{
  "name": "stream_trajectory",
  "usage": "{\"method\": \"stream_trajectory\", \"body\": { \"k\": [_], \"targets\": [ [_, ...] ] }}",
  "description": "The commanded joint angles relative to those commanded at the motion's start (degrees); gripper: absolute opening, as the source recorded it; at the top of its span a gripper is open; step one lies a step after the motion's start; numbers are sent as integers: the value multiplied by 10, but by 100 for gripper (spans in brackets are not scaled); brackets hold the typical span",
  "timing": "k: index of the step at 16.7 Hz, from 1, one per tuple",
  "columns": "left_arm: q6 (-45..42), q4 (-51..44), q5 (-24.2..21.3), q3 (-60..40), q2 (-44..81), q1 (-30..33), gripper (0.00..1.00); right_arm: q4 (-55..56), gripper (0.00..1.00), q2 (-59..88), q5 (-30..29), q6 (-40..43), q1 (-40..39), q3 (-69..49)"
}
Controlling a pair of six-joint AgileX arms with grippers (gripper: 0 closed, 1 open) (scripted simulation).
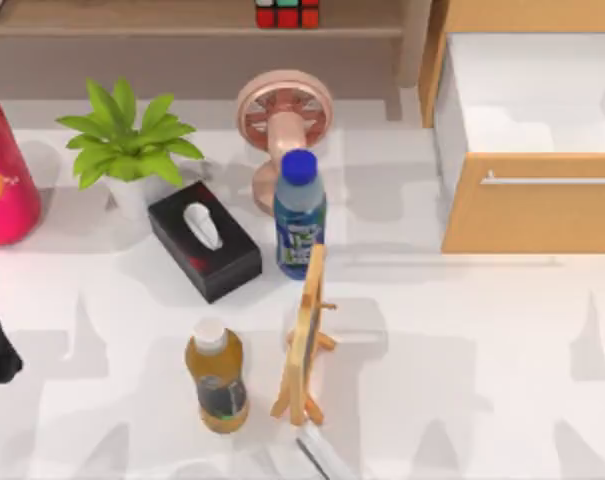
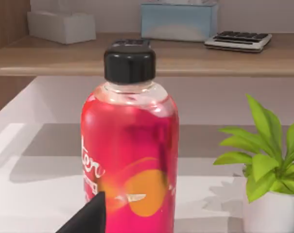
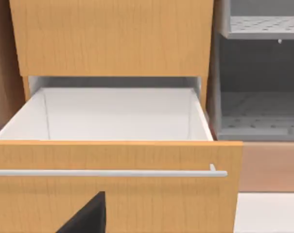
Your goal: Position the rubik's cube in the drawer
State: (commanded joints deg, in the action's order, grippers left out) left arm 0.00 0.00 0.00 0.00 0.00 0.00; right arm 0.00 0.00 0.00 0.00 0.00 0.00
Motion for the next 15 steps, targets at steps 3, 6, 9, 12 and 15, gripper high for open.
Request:
{"method": "stream_trajectory", "body": {
  "k": [3, 6, 9, 12, 15],
  "targets": [
    [0, 0, 0, 0, 0, 0, 100, 2, 100, 6, -2, 0, -3, -4],
    [0, 0, 0, 0, 0, 0, 100, 19, 100, 58, -22, 1, -25, -43],
    [0, 0, 0, 0, 0, 0, 100, 52, 100, 165, -62, 1, -65, -118],
    [0, 0, 0, 0, 0, 0, 100, 98, 100, 324, -117, 0, -116, -218],
    [0, 0, 0, 0, 0, 0, 100, 152, 100, 514, -180, -2, -174, -333]
  ]
}}
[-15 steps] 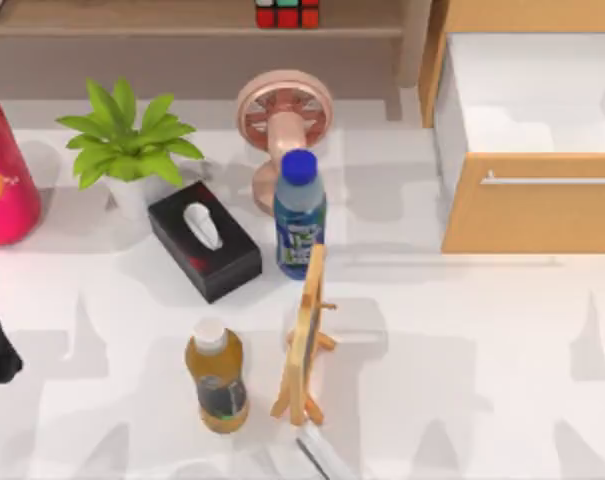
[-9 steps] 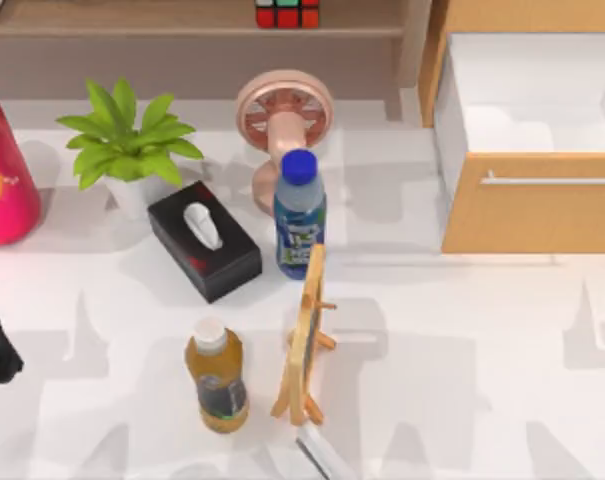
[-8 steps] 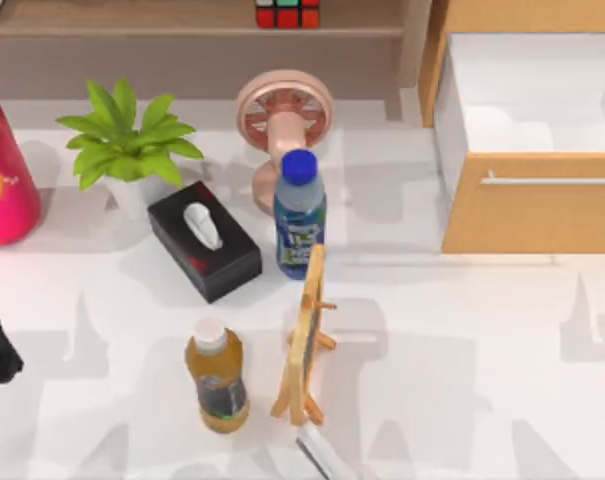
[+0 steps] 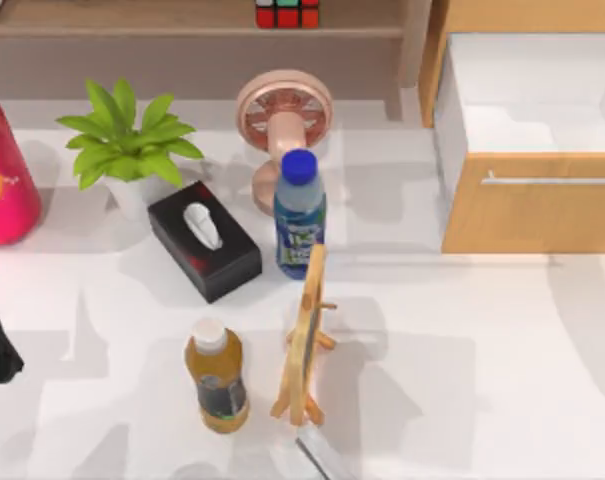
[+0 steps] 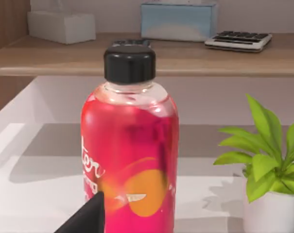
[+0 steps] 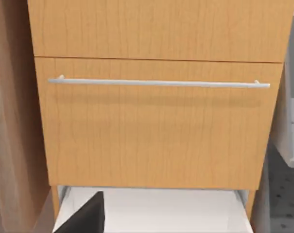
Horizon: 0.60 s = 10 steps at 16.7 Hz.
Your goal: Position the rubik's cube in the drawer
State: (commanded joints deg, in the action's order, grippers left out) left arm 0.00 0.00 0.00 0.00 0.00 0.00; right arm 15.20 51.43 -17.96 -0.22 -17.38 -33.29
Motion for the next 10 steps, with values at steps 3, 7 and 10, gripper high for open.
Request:
{"method": "stream_trajectory", "body": {
  "k": [3, 7, 10],
  "targets": [
    [0, 0, 0, 0, 0, 0, 100, 57, 100, 202, -64, -2, -62, -121],
    [0, 0, 0, 0, 0, 0, 100, 133, 100, 457, -146, -4, -142, -279],
    [0, 0, 0, 0, 0, 0, 100, 186, 100, 614, -199, -3, -194, -387]
  ]
}}
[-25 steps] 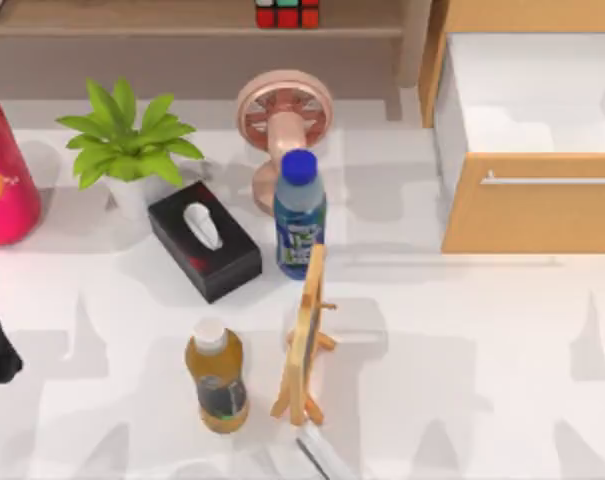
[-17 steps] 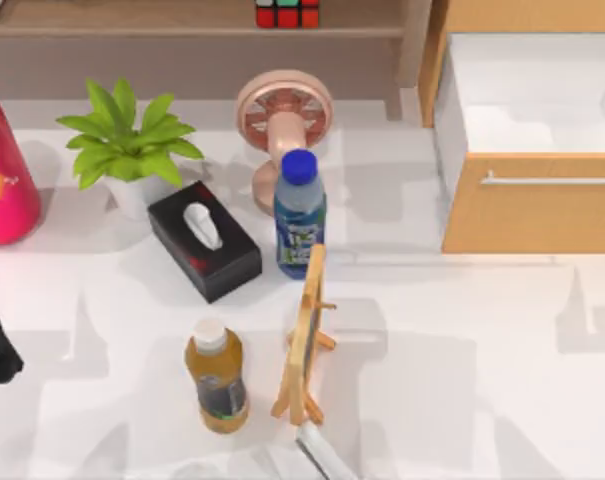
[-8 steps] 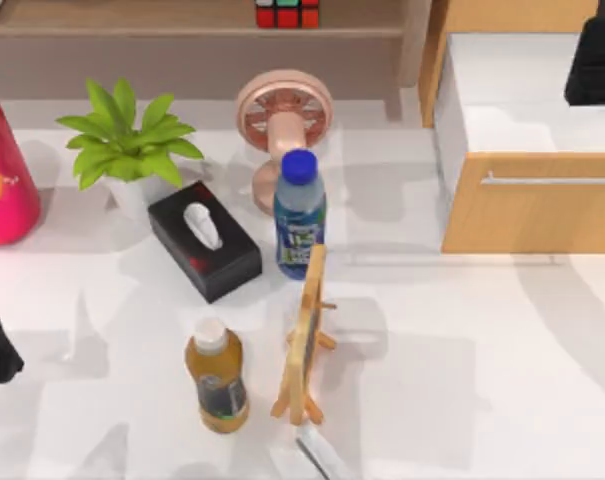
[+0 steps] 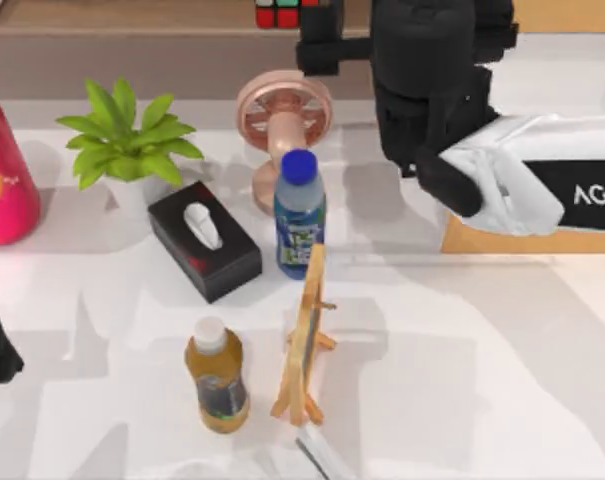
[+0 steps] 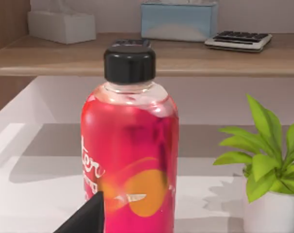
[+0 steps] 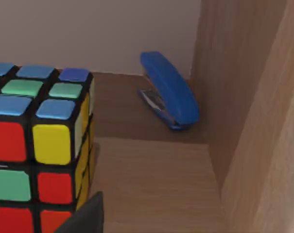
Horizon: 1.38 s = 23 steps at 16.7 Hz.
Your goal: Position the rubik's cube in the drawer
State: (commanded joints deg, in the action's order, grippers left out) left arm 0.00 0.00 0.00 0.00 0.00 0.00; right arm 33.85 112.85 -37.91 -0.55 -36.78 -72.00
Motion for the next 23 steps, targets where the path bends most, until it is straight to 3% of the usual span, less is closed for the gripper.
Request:
{"method": "stream_trajectory", "body": {
  "k": [8, 15, 23],
  "targets": [
    [0, 0, 0, 0, 0, 0, 100, 96, 100, 212, -82, -3, -72, -178],
    [0, 0, 0, 0, 0, 0, 100, 91, 100, 215, -80, -3, -69, -188],
    [0, 0, 0, 0, 0, 0, 100, 27, 100, 285, -45, -2, -35, -323]
  ]
}}
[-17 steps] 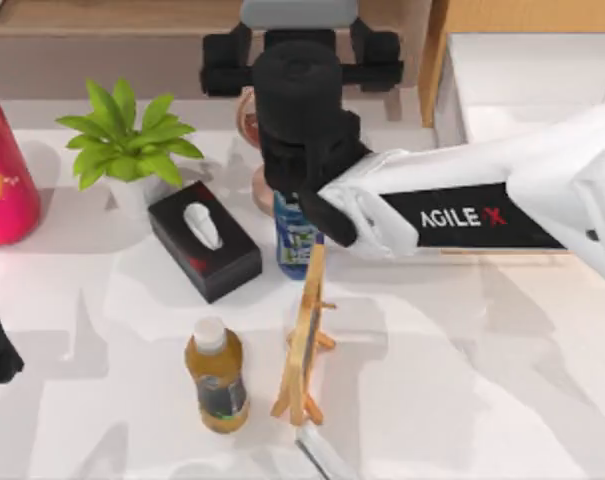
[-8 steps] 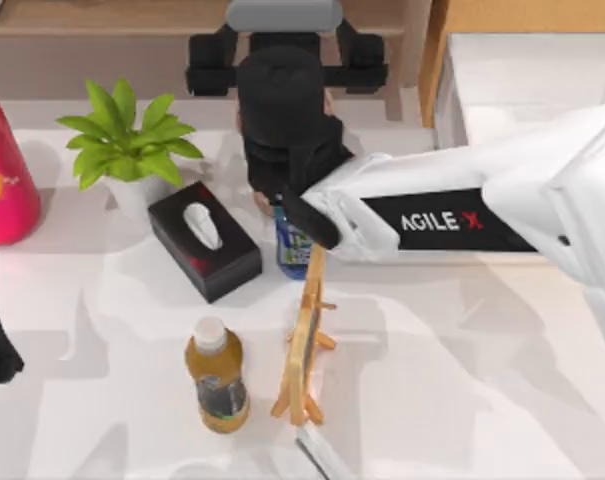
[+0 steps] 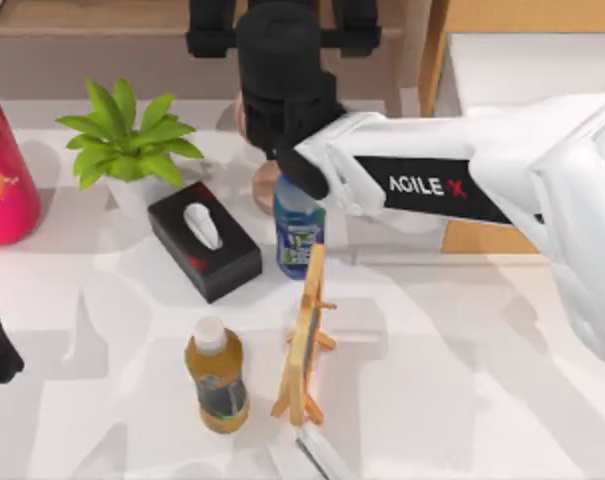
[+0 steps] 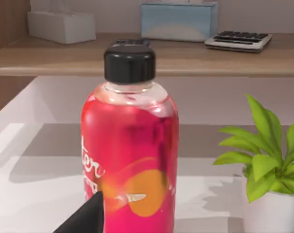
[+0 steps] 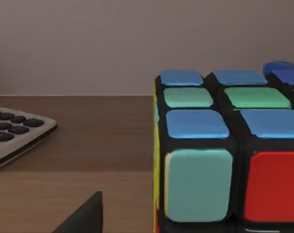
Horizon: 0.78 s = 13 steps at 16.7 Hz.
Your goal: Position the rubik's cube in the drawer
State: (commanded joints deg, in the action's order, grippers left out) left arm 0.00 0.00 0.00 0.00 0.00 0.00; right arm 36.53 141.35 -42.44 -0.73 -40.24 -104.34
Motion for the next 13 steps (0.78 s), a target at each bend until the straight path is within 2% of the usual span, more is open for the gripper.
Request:
{"method": "stream_trajectory", "body": {
  "k": [7, 13],
  "targets": [
    [0, 0, 0, 0, 0, 0, 100, -8, 100, 24, 7, 0, 7, -31],
    [0, 0, 0, 0, 0, 0, 100, -8, 55, 24, 7, 0, 7, -31]
  ]
}}
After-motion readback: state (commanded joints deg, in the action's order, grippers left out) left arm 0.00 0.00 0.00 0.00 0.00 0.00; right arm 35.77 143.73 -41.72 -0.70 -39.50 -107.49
